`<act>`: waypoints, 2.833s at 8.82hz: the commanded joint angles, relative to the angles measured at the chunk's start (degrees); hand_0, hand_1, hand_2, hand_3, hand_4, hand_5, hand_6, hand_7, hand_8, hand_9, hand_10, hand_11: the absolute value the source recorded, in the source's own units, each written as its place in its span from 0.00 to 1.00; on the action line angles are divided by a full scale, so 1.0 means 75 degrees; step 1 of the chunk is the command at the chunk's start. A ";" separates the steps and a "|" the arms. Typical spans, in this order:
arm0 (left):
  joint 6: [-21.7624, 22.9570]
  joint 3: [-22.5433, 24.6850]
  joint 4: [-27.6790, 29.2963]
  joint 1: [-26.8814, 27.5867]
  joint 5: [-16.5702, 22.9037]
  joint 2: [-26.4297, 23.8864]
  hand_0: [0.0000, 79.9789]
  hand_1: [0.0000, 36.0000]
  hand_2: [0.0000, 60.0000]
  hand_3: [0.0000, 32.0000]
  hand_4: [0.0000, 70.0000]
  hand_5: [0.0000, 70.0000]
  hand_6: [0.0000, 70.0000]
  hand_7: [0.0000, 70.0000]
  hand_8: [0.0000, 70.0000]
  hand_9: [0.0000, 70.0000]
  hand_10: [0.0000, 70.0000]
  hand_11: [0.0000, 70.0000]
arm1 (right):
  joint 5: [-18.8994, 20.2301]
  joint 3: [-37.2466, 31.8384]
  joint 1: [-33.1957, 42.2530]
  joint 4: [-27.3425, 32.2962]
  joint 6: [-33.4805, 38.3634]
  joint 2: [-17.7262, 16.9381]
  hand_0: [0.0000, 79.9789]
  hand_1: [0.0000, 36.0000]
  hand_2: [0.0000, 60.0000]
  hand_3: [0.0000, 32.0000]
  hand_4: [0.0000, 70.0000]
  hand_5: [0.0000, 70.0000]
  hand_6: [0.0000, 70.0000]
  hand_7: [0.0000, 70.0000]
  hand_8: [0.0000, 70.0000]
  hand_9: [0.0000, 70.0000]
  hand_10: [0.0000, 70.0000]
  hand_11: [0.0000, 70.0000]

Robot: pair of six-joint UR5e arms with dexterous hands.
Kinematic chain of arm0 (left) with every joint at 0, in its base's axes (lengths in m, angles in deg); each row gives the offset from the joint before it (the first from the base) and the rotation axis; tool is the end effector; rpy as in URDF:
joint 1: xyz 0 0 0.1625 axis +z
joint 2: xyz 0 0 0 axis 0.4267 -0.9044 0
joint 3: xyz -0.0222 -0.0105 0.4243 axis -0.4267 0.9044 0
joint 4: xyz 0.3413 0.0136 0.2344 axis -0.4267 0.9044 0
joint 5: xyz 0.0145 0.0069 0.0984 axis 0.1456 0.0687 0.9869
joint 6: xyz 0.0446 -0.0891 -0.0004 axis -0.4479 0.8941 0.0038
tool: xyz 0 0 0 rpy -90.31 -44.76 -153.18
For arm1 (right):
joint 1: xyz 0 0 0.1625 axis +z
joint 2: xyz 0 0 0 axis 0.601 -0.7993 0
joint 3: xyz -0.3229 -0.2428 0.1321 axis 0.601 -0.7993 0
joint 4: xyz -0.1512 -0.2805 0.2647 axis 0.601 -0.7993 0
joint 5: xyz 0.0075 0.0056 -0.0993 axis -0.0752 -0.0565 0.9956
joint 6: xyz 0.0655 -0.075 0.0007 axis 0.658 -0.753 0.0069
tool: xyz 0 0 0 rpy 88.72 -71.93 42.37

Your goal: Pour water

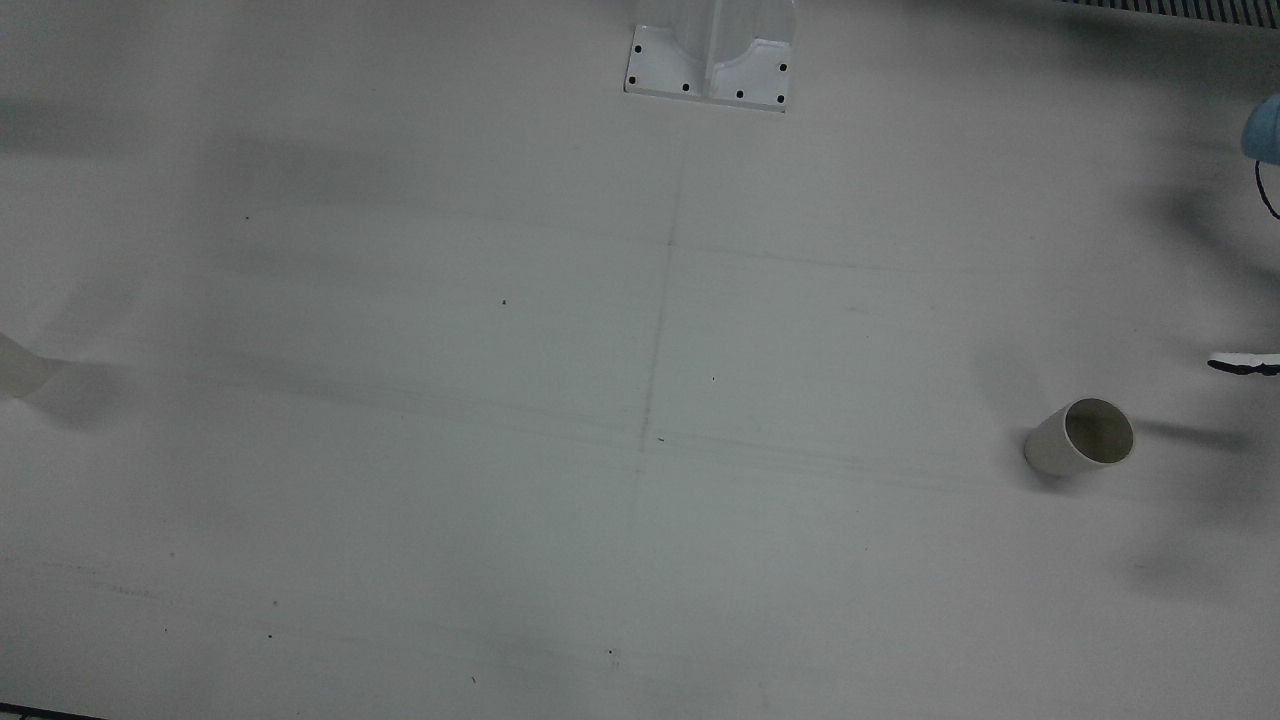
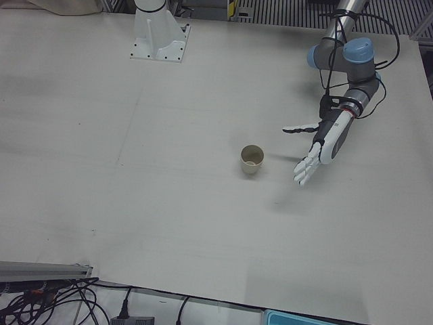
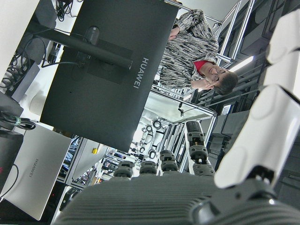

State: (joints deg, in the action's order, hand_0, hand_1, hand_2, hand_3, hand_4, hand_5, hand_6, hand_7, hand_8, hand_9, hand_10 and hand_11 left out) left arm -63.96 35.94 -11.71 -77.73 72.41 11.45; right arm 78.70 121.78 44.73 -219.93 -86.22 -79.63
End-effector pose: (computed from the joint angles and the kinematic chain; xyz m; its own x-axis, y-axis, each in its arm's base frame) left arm 0.1165 -0.4163 0.7129 -0.9171 -0.1918 -0.3495 0.2370 0.4426 -0.8648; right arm 0.0795 -0.4625 0.6715 -0.9477 -0.0224 0.3183 -0.3184 0.1311 -0.9388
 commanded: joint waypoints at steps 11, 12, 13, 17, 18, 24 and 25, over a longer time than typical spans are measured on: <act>-0.0634 -0.0716 -0.0512 0.0995 0.0101 -0.0996 1.00 1.00 0.00 0.36 0.00 0.09 0.00 0.14 0.03 0.01 0.01 0.09 | 0.0017 -0.0101 -0.0039 -0.0001 0.0009 -0.0012 0.57 0.32 0.18 0.00 0.23 0.19 0.05 0.13 0.04 0.03 0.04 0.07; -0.0646 -0.0716 -0.0605 0.1007 0.0101 -0.1066 1.00 1.00 0.00 0.23 0.02 0.10 0.00 0.14 0.03 0.01 0.01 0.08 | 0.0006 -0.0101 -0.0050 -0.0001 0.0009 -0.0012 0.57 0.33 0.18 0.00 0.23 0.19 0.05 0.13 0.04 0.03 0.04 0.07; -0.0646 -0.0716 -0.0653 0.1007 0.0101 -0.1090 1.00 1.00 0.00 0.00 0.08 0.05 0.00 0.13 0.04 0.00 0.00 0.05 | 0.0006 -0.0101 -0.0039 -0.0001 -0.0002 -0.0012 0.58 0.33 0.18 0.00 0.23 0.19 0.05 0.13 0.04 0.03 0.04 0.07; -0.0646 -0.0716 -0.0770 0.1007 0.0113 -0.1160 1.00 1.00 0.00 0.00 0.08 0.02 0.00 0.11 0.03 0.00 0.00 0.07 | 0.0017 -0.0101 -0.0039 -0.0001 -0.0002 -0.0035 0.58 0.33 0.18 0.00 0.22 0.19 0.04 0.12 0.03 0.03 0.04 0.06; -0.0658 -0.0728 -0.0794 0.1007 0.0101 -0.1160 1.00 1.00 0.00 0.00 0.08 0.02 0.00 0.11 0.03 0.00 0.00 0.06 | 0.0017 -0.0113 -0.0039 -0.0001 -0.0002 -0.0035 0.58 0.33 0.18 0.00 0.23 0.19 0.04 0.12 0.03 0.03 0.04 0.07; 0.0149 -0.1103 -0.0231 0.1347 -0.0448 -0.1265 1.00 1.00 0.00 0.00 0.07 0.08 0.00 0.12 0.03 0.00 0.00 0.07 | 0.0006 -0.0194 -0.0039 -0.0001 -0.0003 -0.0070 0.58 0.33 0.17 0.00 0.21 0.18 0.03 0.12 0.03 0.03 0.03 0.06; 0.0162 -0.1114 -0.0289 0.1347 -0.0449 -0.1335 1.00 1.00 0.00 0.00 0.06 0.10 0.00 0.12 0.03 0.00 0.00 0.06 | 0.0006 -0.0206 -0.0039 -0.0001 -0.0014 -0.0070 0.58 0.33 0.17 0.00 0.21 0.18 0.03 0.12 0.04 0.03 0.03 0.06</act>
State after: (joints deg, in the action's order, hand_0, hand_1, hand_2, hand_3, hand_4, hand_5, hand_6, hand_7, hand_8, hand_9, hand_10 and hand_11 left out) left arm -64.40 27.90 -13.75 -67.73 70.53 2.09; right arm 78.80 120.68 44.44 -219.95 -86.36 -80.12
